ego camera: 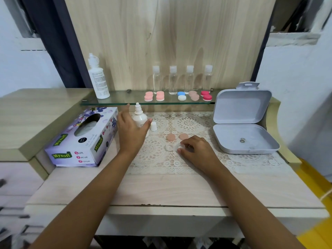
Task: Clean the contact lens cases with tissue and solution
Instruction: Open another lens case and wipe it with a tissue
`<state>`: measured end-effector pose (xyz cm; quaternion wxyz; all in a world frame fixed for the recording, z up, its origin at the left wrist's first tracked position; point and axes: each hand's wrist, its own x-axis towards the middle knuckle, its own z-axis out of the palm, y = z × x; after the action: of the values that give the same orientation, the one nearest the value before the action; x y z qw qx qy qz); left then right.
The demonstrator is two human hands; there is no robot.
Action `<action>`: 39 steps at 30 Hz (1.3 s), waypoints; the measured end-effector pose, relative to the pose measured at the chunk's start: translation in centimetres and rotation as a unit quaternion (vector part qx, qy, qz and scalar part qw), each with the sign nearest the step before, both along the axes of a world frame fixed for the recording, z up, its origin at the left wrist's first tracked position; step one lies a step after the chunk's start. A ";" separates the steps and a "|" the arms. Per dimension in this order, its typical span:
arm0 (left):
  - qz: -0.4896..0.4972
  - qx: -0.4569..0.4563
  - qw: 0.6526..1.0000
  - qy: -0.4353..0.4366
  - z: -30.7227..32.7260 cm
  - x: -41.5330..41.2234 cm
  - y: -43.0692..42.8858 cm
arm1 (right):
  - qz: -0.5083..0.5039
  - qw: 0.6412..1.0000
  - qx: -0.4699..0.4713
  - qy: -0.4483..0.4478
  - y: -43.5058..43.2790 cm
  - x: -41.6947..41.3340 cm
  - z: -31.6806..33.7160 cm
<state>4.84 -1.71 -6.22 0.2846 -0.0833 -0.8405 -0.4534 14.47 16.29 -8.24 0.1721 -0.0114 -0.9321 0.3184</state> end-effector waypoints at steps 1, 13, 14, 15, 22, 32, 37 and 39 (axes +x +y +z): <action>0.017 -0.026 0.998 0.053 0.4 0.5 0.3 | 0.000 1.000 0.001 0.001 0.0 0.0 0.0; -0.172 -0.233 0.946 -0.143 0.9 0.3 3.8 | -0.003 1.000 0.002 0.004 0.1 -0.1 -0.2; -0.171 -0.238 0.940 -0.175 0.9 0.1 4.0 | -0.002 1.000 0.004 0.002 0.1 -0.1 -0.2; -0.172 -0.243 0.933 -0.201 1.0 -0.1 4.2 | -0.002 1.000 0.005 0.001 0.1 -0.1 -0.2; -0.173 -0.278 0.908 -0.263 1.8 -0.5 5.1 | -0.003 1.000 0.005 0.000 0.3 -0.2 -0.4; -0.267 -0.270 0.899 -0.219 2.3 0.8 3.4 | -0.004 1.000 0.006 0.002 0.2 -0.2 -0.4; -0.303 -0.290 0.884 -0.204 1.9 1.8 2.1 | -0.004 1.000 0.010 0.001 0.2 -0.2 -0.4; -0.310 -0.284 0.884 -0.204 1.8 2.2 1.8 | -0.005 1.000 0.012 0.000 0.2 -0.2 -0.4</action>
<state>7.08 0.11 -4.46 -0.0845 -0.3227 -0.9040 -0.2674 14.30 16.46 -8.63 0.1736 -0.0140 -0.9359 0.3063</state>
